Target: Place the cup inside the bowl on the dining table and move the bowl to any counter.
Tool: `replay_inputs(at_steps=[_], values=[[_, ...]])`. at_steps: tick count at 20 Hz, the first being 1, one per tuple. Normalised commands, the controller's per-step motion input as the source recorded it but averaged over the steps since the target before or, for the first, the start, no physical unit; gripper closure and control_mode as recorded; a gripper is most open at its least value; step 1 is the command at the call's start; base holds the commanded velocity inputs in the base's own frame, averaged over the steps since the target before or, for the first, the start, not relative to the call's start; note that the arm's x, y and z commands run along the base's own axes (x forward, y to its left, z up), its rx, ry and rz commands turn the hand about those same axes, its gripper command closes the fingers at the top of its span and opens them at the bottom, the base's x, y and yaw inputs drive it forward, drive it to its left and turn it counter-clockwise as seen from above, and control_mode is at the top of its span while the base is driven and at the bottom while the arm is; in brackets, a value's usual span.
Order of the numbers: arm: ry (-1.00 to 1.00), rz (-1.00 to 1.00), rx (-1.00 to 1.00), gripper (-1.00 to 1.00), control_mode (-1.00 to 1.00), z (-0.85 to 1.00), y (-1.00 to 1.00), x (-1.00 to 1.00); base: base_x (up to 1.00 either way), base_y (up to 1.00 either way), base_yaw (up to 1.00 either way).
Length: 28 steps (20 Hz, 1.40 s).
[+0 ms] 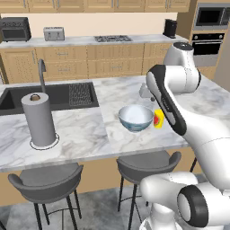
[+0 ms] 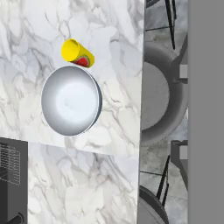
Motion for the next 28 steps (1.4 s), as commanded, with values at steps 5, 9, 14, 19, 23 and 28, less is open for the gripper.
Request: replay_inputs(at_steps=[5, 9, 14, 19, 23, 28], values=[[0.04, 0.00, 0.00, -1.00, -1.00, -0.01, 0.00, 0.00, 0.00, 0.00, 0.00], [0.08, 0.00, 0.02, -1.00, -1.00, -0.09, -0.19, 0.00, 0.00, 0.00, 0.00], [0.02, 0.00, 0.00, -1.00, -1.00, -0.05, -0.37, 0.00, 0.00, 0.00, 0.00], [0.04, 0.00, 0.00, -1.00, -1.00, -0.04, -0.40, 0.00, 0.00, 0.00, 0.00], [0.02, 0.00, 0.00, -1.00, -1.00, 0.00, -0.42, 0.00, 0.00, 0.00, 0.00], [0.03, 0.00, 0.00, -1.00, -1.00, 0.00, -0.40, 0.00, 0.00, 0.00, 0.00]])
